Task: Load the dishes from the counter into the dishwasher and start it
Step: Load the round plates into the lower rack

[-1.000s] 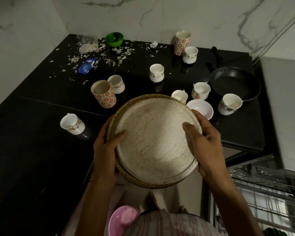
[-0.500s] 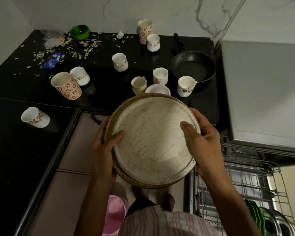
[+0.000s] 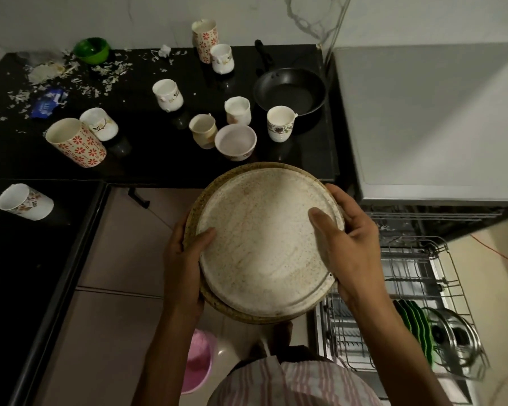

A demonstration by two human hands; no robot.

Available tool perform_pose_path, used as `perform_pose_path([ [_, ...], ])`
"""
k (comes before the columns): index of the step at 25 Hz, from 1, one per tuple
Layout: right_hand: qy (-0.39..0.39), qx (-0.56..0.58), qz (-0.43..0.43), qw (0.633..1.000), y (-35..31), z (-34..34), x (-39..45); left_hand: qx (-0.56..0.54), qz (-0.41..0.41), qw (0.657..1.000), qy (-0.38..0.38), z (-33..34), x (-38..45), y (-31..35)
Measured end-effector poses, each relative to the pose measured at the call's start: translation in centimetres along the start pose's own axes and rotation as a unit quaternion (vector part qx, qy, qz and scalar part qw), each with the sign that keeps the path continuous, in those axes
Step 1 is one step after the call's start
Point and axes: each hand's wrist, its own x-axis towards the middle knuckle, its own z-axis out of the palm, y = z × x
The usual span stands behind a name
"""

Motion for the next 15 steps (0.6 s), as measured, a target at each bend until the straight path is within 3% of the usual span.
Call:
perform_pose_path([
  [15, 0.142, -0.024, -0.022, 0.989, 2.5, -6.1, -10.6, 0.108, -0.068, 0.979, -0.157, 0.2, -6.5, -5.2],
])
